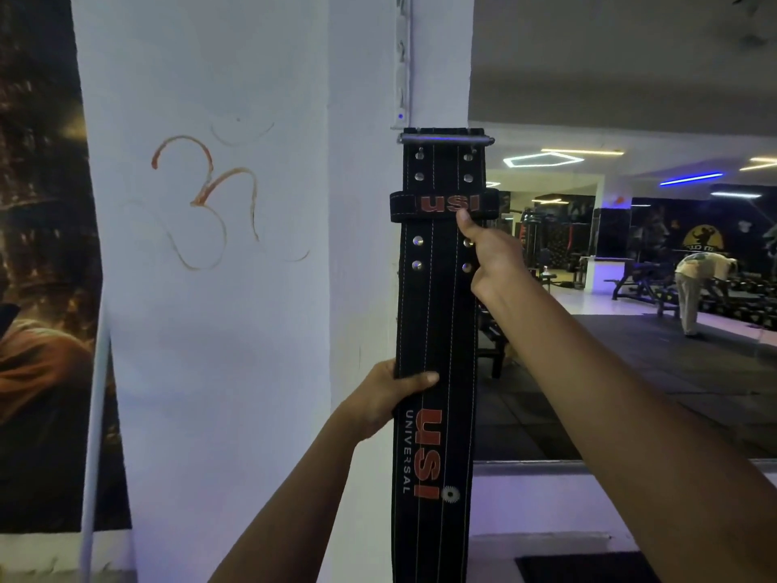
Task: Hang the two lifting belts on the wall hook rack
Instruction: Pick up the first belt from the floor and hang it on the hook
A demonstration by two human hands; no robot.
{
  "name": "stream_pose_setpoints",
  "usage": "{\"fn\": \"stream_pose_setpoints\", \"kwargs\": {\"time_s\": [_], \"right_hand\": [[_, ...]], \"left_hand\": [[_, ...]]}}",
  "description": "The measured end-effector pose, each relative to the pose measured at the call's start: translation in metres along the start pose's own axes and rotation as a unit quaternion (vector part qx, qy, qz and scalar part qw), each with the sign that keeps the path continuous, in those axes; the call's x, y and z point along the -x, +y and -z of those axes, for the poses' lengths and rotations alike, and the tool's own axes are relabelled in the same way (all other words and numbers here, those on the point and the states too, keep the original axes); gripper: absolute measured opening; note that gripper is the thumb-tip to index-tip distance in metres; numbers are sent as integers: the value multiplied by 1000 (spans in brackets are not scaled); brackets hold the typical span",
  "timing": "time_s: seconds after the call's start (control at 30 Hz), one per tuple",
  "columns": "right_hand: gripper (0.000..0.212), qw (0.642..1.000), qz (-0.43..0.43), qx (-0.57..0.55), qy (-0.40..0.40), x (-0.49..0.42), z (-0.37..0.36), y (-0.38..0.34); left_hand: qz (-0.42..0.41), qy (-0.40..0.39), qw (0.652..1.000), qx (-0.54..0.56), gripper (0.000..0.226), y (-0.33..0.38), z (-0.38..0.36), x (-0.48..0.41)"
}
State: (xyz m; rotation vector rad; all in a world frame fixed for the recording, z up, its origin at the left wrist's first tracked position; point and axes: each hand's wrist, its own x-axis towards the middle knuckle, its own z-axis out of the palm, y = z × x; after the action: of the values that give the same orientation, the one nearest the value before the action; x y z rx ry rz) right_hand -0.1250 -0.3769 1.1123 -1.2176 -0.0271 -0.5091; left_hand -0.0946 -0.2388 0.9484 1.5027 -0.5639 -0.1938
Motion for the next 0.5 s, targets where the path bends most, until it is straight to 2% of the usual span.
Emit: {"fn": "stream_pose_setpoints", "kwargs": {"time_s": [0.13,0.2,0.3,0.43,0.5], "right_hand": [[22,1000,-7,4,9,-2,5,2],[31,1000,-3,-4,15,-4,6,0],[22,1000,9,-3,5,-5,7,-4],[24,1000,4,-2,6,-6,12,3],[24,1000,7,5,3,-8,14,4]], "left_hand": [[7,-36,999,-13,27,-8,8,1],[0,-29,1000,4,31,-2,8,-3],[-7,-18,1000,20,33,-7,5,-3],[3,-40,999,-17,36,-26,5,-1],[0,-28,1000,-1,40,-19,3,-1]]}}
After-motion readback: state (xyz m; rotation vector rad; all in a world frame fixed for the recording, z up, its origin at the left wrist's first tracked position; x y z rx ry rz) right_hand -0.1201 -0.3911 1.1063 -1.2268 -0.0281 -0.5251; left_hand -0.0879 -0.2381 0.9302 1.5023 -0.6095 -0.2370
